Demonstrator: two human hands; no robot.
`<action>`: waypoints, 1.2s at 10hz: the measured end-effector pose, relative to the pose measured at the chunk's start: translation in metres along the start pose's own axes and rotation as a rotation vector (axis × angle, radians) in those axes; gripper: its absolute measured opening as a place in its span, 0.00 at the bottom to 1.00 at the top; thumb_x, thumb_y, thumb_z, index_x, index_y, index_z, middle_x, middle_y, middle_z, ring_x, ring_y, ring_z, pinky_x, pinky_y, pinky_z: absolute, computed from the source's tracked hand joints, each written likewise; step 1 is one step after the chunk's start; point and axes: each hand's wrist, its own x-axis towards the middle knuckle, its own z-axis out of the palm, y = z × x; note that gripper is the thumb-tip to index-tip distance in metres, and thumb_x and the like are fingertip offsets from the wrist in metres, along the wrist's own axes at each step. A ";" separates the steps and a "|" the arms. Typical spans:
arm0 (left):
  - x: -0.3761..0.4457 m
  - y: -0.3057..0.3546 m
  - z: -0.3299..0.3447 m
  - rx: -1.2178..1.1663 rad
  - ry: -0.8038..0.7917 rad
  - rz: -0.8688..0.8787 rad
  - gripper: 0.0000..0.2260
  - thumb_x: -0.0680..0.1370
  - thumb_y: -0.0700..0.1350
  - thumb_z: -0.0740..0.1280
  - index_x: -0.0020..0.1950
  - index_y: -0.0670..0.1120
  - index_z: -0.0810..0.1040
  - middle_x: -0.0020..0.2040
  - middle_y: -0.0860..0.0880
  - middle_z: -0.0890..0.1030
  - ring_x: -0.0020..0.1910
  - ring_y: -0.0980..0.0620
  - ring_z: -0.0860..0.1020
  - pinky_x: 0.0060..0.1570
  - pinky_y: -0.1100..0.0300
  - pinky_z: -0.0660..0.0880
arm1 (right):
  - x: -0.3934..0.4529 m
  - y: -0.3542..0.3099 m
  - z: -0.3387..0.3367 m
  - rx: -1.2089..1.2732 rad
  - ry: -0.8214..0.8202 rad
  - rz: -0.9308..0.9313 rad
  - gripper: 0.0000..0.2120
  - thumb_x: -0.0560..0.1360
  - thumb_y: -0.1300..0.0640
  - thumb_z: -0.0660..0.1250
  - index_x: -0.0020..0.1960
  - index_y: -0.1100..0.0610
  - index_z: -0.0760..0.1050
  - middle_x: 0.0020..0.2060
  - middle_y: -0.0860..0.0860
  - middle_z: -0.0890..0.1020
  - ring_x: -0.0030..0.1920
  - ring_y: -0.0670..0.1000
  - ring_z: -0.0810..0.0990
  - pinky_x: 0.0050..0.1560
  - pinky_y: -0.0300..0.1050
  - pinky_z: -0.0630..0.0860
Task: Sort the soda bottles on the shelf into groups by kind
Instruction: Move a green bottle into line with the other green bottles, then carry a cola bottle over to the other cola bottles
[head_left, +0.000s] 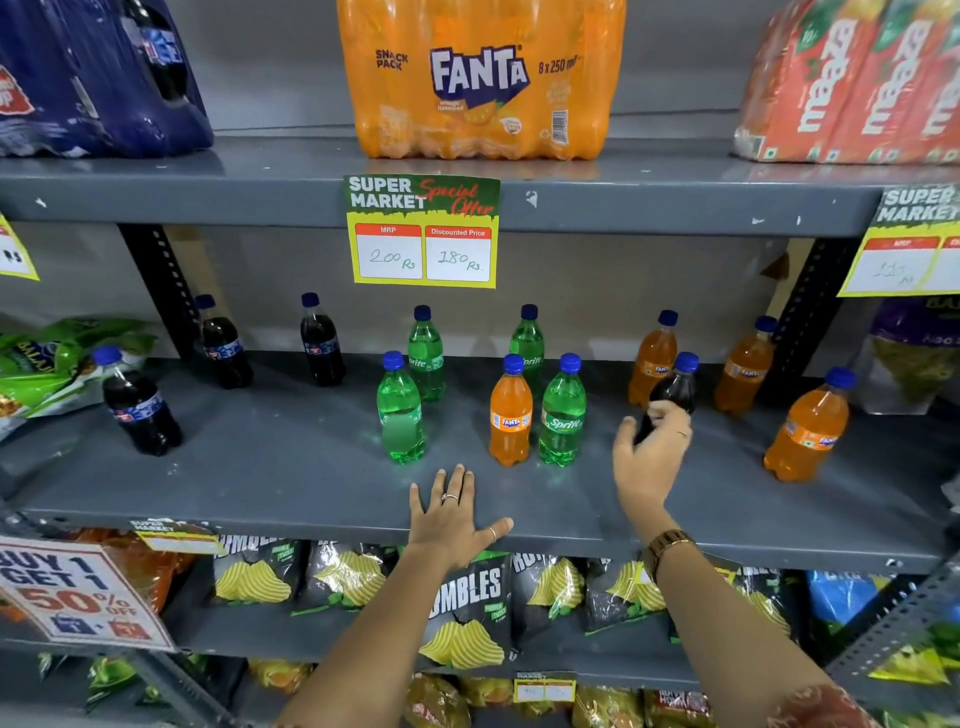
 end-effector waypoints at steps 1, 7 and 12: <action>-0.001 0.000 0.000 0.007 -0.001 0.000 0.40 0.76 0.69 0.49 0.78 0.46 0.40 0.79 0.49 0.40 0.77 0.47 0.39 0.73 0.40 0.39 | 0.009 0.005 -0.004 -0.007 0.126 0.062 0.18 0.69 0.66 0.66 0.57 0.66 0.65 0.56 0.66 0.70 0.56 0.64 0.68 0.56 0.57 0.69; 0.001 -0.001 -0.001 -0.021 -0.005 0.009 0.40 0.76 0.69 0.49 0.78 0.45 0.40 0.79 0.48 0.40 0.77 0.46 0.39 0.72 0.39 0.38 | 0.033 0.043 -0.017 -0.064 -0.249 0.298 0.23 0.62 0.57 0.78 0.53 0.61 0.74 0.54 0.63 0.77 0.56 0.63 0.74 0.58 0.56 0.72; -0.020 -0.050 0.005 -0.033 0.142 0.113 0.39 0.77 0.66 0.52 0.78 0.43 0.46 0.79 0.47 0.45 0.78 0.49 0.44 0.74 0.45 0.40 | -0.086 -0.021 0.010 0.001 -0.370 0.174 0.23 0.63 0.51 0.77 0.52 0.58 0.72 0.48 0.58 0.82 0.50 0.58 0.78 0.47 0.47 0.72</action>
